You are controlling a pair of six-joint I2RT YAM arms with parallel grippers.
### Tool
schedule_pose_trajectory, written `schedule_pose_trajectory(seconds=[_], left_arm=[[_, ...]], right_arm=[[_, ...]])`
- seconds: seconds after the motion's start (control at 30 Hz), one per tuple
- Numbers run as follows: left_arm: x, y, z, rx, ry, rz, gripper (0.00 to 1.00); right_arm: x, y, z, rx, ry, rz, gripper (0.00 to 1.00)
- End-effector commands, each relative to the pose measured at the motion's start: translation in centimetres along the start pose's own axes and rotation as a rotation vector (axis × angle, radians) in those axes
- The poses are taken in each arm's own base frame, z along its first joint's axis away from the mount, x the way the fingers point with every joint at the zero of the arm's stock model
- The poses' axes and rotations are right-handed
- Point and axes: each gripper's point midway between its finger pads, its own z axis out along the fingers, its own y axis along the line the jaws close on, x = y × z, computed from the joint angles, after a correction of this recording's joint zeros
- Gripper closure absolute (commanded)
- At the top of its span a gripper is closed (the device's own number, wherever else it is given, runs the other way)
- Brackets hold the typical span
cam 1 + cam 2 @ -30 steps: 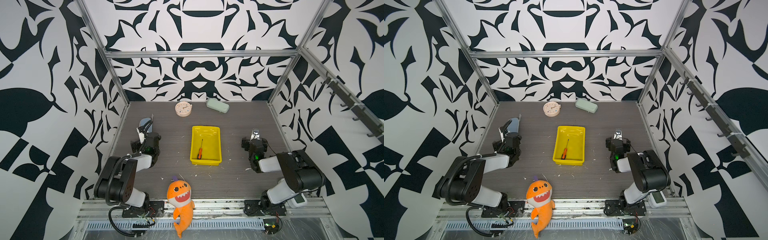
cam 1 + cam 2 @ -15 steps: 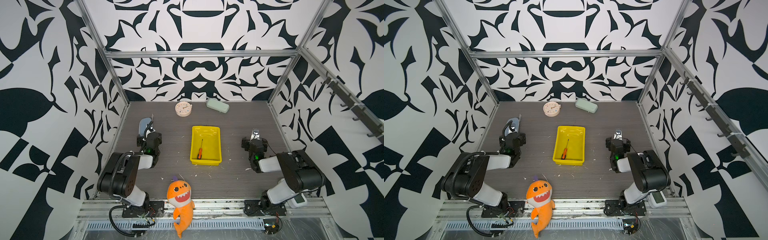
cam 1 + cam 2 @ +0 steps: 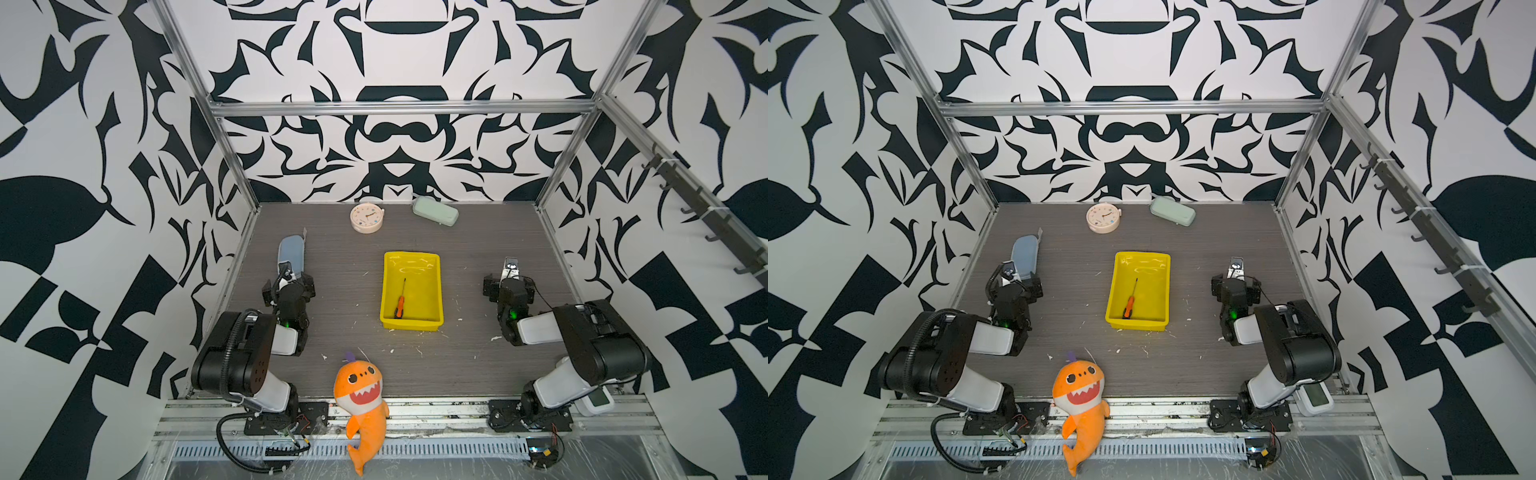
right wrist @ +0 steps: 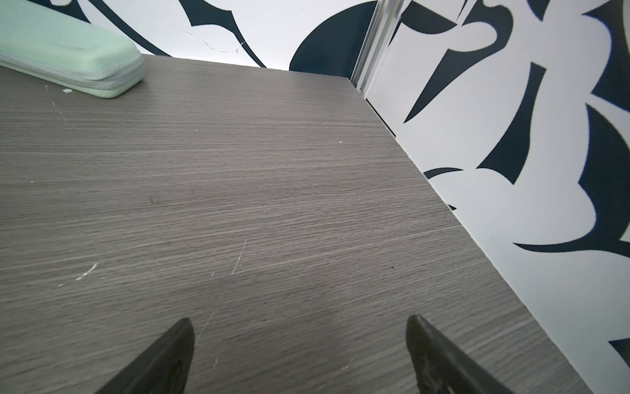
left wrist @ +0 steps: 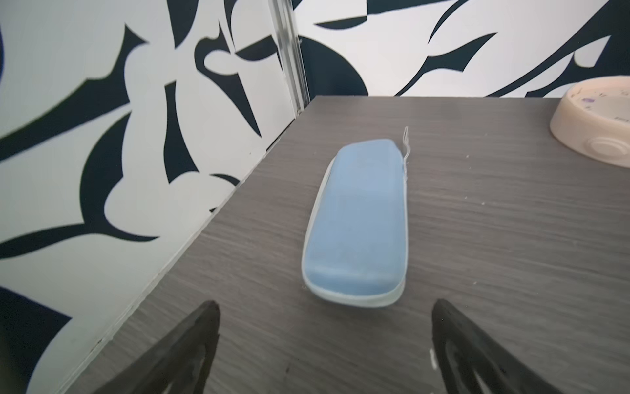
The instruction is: Put the screwdriver in the bin
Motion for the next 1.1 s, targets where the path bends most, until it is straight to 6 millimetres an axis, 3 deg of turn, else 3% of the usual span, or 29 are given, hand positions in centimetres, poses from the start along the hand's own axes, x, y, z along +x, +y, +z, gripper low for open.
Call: schedule_pose_trajectory(seconds=[0.0, 0.1, 0.27, 1.07], left_arm=[[-1.8, -1.3, 0.2, 0.071, -0.111, -0.037, 0.0], [-1.6, -1.4, 0.2, 0.079, -0.072, -0.045, 0.0], [-1.2, -1.3, 1.9, 0.089, 0.008, -0.057, 0.0], [-0.9, -1.1, 2.2, 0.101, 0.037, -0.068, 0.0]], right_arm=[[-1.9, 0.3, 0.0, -0.009, -0.058, 0.03, 0.0], [-1.9, 0.3, 0.0, -0.01, -0.057, 0.03, 0.0], [-1.9, 0.3, 0.0, -0.011, -0.057, 0.03, 0.0], [-1.9, 0.3, 0.0, -0.01, -0.058, 0.031, 0.0]])
